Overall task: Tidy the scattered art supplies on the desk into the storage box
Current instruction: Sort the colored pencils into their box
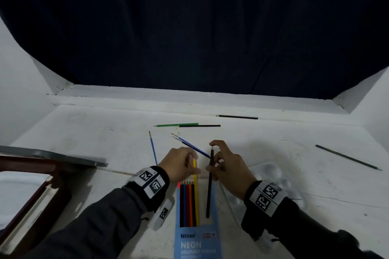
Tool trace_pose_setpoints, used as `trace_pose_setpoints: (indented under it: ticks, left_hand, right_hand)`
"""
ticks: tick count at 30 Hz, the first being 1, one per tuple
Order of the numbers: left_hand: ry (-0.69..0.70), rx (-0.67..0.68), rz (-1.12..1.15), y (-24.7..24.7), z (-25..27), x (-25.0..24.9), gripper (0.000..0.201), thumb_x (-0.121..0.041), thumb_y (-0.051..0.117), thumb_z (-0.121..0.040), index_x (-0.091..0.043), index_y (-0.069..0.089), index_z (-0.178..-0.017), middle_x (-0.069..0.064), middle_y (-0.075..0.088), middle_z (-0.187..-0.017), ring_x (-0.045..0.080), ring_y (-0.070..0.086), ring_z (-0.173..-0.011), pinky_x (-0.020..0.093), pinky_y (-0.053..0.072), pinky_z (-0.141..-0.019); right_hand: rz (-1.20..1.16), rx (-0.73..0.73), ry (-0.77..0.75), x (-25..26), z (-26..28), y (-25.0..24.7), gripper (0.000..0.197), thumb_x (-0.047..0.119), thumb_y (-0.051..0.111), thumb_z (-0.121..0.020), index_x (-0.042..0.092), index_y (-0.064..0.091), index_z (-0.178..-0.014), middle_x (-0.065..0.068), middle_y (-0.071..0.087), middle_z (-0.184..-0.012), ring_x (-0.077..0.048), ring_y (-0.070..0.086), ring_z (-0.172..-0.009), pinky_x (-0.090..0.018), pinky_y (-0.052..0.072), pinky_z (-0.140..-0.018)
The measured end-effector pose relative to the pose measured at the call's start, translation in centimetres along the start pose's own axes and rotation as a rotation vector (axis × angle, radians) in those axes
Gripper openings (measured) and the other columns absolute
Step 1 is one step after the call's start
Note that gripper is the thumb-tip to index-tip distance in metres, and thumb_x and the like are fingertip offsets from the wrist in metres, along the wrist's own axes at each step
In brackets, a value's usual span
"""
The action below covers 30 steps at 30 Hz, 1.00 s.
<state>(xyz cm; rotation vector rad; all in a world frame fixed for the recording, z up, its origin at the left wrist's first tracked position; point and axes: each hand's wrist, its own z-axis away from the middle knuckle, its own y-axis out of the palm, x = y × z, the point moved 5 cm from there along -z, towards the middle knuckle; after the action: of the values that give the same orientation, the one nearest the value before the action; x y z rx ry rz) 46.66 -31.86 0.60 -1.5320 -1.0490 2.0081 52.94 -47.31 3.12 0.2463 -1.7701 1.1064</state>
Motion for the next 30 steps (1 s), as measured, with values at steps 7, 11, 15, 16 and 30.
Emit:
trace_pose_setpoints:
  ticks: [7, 11, 15, 16, 30]
  left_hand:
    - [0.082, 0.158, -0.51, 1.9, 1.5, -0.9, 0.05, -0.055, 0.076, -0.075, -0.014, 0.066, -0.101, 0.002, 0.064, -0.1, 0.021, 0.059, -0.093, 0.037, 0.046, -0.09]
    - [0.157, 0.17, -0.528, 2.3, 3.7, -0.5, 0.05, -0.063, 0.072, -0.074, -0.019, 0.064, -0.097, -0.005, 0.059, -0.098, 0.017, 0.052, -0.095, 0.035, 0.039, -0.086]
    - [0.186, 0.161, -0.5, 2.7, 5.9, 0.7, 0.066, -0.068, 0.067, -0.074, -0.03, 0.057, -0.128, -0.012, 0.057, -0.119, 0.013, 0.048, -0.113, 0.036, 0.031, -0.098]
    - [0.184, 0.162, -0.474, 2.7, 6.3, 1.0, 0.068, -0.067, 0.067, -0.075, -0.031, 0.054, -0.131, -0.013, 0.057, -0.123, 0.012, 0.047, -0.117, 0.037, 0.031, -0.1]
    - [0.173, 0.16, -0.451, 2.6, 6.8, 1.6, 0.051, -0.065, 0.071, -0.065, -0.035, 0.061, -0.105, -0.019, 0.065, -0.104, 0.007, 0.058, -0.099, 0.041, 0.046, -0.09]
  right_hand:
    - [0.003, -0.004, 0.054, -0.6, -0.5, 0.5, 0.051, 0.008, 0.068, -0.087, 0.024, 0.041, -0.127, -0.002, 0.062, -0.087, -0.015, 0.067, -0.059, -0.02, 0.054, -0.06]
    - [0.021, -0.002, 0.09, -0.8, -0.8, 1.0, 0.051, 0.009, 0.071, -0.085, 0.02, 0.045, -0.127, -0.006, 0.062, -0.09, -0.021, 0.069, -0.063, -0.026, 0.058, -0.063]
    - [-0.011, 0.074, 0.167, -1.0, -0.6, 2.1, 0.054, 0.007, 0.071, -0.085, 0.018, 0.046, -0.132, -0.008, 0.063, -0.093, -0.019, 0.07, -0.062, -0.024, 0.056, -0.059]
    - [-0.012, 0.113, 0.194, -1.1, -0.5, 2.5, 0.057, 0.008, 0.072, -0.085, 0.017, 0.046, -0.134, -0.01, 0.063, -0.096, -0.019, 0.07, -0.064, -0.023, 0.056, -0.059]
    - [0.5, 0.395, 0.161, 0.1, 2.1, 5.6, 0.025, 0.024, 0.061, -0.087, 0.013, 0.052, -0.067, -0.005, 0.06, -0.075, -0.021, 0.057, -0.075, -0.028, 0.043, -0.063]
